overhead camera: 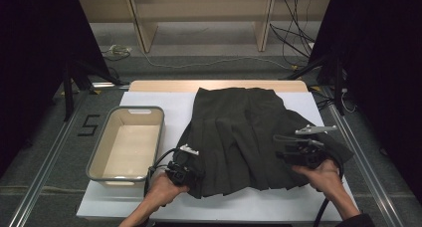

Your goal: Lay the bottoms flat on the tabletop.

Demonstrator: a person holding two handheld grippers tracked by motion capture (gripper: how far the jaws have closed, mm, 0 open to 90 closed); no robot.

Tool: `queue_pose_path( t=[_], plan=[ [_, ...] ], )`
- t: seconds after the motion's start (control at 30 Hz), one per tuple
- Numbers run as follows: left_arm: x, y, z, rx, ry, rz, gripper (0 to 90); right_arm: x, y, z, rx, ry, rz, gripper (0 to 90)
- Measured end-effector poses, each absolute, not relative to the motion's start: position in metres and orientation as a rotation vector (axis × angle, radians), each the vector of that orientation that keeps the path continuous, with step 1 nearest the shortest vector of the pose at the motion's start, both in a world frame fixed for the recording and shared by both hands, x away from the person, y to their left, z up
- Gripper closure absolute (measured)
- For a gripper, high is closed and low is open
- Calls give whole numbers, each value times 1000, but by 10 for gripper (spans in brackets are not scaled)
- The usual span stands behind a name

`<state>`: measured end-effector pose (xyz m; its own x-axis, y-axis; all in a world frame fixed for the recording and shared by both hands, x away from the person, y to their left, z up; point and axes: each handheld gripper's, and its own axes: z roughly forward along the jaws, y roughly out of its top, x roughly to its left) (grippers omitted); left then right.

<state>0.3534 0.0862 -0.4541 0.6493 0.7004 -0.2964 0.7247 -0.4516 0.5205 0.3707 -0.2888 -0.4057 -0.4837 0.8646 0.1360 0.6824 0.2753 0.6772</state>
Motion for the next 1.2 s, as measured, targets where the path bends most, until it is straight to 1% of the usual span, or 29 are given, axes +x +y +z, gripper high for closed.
queue_pose_path(
  t=[0.07,0.13,0.2,0.3,0.37,0.47,0.6,0.73,0.77,0.9,0.93,1.07,1.2],
  plan=[
    [351,82,-453,2262,1084,-22,839,379,-303,-406,1470,2231,993,479],
    [351,83,-452,2254,1081,-31,794,387,-315,-410,1512,2194,975,468],
    [352,85,-449,2239,1081,-30,727,392,-324,-414,1534,2169,951,452],
    [354,92,-444,2216,1108,5,640,399,-333,-420,1544,2157,910,437],
    [354,96,-441,2200,1132,35,559,405,-337,-425,1555,2158,879,428],
    [354,102,-436,2179,1163,78,486,414,-343,-431,1581,2157,847,422],
    [354,110,-434,2171,1197,123,425,422,-348,-442,1613,2181,800,439],
    [353,111,-435,2178,1217,141,372,430,-351,-456,1651,2240,727,515],
    [353,111,-435,2180,1218,148,362,431,-351,-458,1659,2256,700,563],
    [353,111,-435,2179,1225,159,338,430,-350,-461,1672,2283,643,828],
    [354,111,-435,2179,1227,161,336,429,-350,-461,1671,2289,637,880],
    [354,113,-435,2183,1237,171,330,426,-347,-457,1675,2332,604,900],
    [354,115,-434,2168,1240,174,330,412,-343,-446,1688,2368,628,900]
  ],
)
